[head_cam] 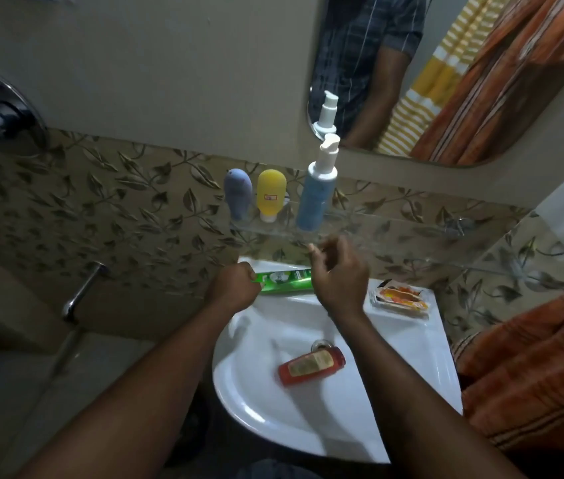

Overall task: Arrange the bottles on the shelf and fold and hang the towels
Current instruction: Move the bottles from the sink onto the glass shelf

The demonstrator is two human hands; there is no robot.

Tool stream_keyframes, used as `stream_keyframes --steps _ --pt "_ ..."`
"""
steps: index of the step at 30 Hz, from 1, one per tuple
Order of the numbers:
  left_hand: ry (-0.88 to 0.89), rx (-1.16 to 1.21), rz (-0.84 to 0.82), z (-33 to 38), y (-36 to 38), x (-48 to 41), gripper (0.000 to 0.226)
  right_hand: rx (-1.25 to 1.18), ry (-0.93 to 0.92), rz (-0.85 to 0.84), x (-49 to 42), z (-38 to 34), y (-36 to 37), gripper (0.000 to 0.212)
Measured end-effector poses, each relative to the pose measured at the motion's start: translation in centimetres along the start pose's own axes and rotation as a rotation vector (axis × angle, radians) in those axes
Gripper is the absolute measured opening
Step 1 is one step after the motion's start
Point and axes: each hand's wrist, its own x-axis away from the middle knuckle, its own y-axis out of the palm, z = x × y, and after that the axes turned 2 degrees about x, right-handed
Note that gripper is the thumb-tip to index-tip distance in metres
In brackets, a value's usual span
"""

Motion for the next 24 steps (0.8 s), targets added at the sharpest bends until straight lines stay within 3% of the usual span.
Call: stream_keyframes --steps 3,6,9,13,17,21,24 --pt "0.038 -0.19 -0.044 -0.8 1.5 -0.9 0.042 0.157 0.138 -0.382 1.4 2.2 2.7 0.011" --pt "0.142 -0.301 -0.079 -1.0 3.1 -2.1 0.042 0.085 0.554 -0.666 2.5 5.3 6.2 0.032" --pt "0.178 -0.346 -0.095 -0.9 4.5 -3.8 0.053 -0.082 0.818 -0.612 3.5 8.5 9.5 0.037" --pt "0.162 -0.382 -0.204 -1.5 5.9 -6.0 0.065 -0.383 1.122 -0.515 3.4 7.5 11.1 0.022" --pt "0.132 -0.376 -0.227 -2.4 6.6 -7.1 0.075 -0.698 1.285 -0.419 4.0 7.8 12.9 0.033" --pt "0.073 -0.336 -0.24 -2.9 6.4 -7.4 0.08 -0.737 1.357 -0.397 4.5 7.9 13.6 0.028" --pt "0.158 -0.373 -0.223 -2.9 5.8 -6.6 0.071 -0.726 1.38 -0.399 4.9 7.2 13.1 0.016"
